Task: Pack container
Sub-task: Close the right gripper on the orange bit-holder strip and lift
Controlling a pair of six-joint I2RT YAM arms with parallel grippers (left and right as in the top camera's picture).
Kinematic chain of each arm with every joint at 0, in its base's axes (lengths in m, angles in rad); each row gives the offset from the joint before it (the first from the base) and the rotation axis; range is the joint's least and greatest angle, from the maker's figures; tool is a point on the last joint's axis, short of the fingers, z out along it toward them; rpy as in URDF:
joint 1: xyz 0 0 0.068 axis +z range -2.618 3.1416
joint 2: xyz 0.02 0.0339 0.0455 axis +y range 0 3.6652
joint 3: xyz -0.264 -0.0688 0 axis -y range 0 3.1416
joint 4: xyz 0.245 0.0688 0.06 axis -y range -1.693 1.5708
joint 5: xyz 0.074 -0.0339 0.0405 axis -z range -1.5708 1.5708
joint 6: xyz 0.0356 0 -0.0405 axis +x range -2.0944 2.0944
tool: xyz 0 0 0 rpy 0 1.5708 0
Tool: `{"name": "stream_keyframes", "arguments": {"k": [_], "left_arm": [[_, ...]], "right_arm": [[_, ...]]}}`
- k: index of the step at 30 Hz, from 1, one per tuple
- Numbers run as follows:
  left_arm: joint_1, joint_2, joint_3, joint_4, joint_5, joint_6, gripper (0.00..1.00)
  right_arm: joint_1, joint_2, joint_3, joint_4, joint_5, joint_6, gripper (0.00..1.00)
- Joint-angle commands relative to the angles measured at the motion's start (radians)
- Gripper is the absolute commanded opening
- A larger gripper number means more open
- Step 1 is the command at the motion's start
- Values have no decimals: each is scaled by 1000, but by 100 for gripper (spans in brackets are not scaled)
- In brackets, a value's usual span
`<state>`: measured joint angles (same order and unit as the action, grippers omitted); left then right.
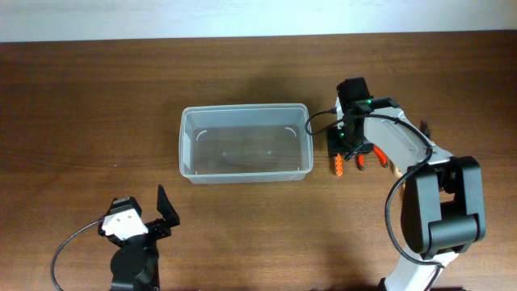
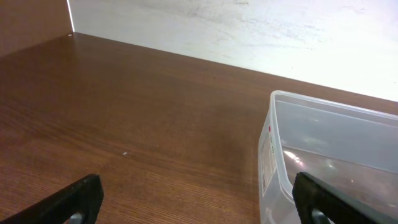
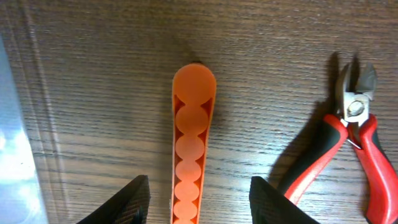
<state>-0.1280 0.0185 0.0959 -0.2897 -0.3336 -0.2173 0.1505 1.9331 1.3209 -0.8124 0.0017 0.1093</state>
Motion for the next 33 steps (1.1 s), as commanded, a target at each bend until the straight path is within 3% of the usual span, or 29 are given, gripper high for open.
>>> {"name": "stream_keyframes", "arguments": {"k": [1,13,17,19,26,33], "left_arm": [[-3,-6,-3,-2,-3,9,99],[-3,-6,-3,-2,-3,9,99],[-3,-6,-3,-2,-3,9,99],[-3,-6,-3,-2,-3,9,99],[-3,-6,-3,-2,-3,9,99],[-3,-6,-3,-2,-3,9,99]], "right_arm": [[-1,5,-19,9,-17,13,52],[-1,5,-76,62,-16,31,51],[-1,5,-76,63,-16,31,27],[-1,5,-76,63,-16,31,21],[-1,5,-76,63,-16,31,19],[-2,1,-56,65,-16,31,4]]}}
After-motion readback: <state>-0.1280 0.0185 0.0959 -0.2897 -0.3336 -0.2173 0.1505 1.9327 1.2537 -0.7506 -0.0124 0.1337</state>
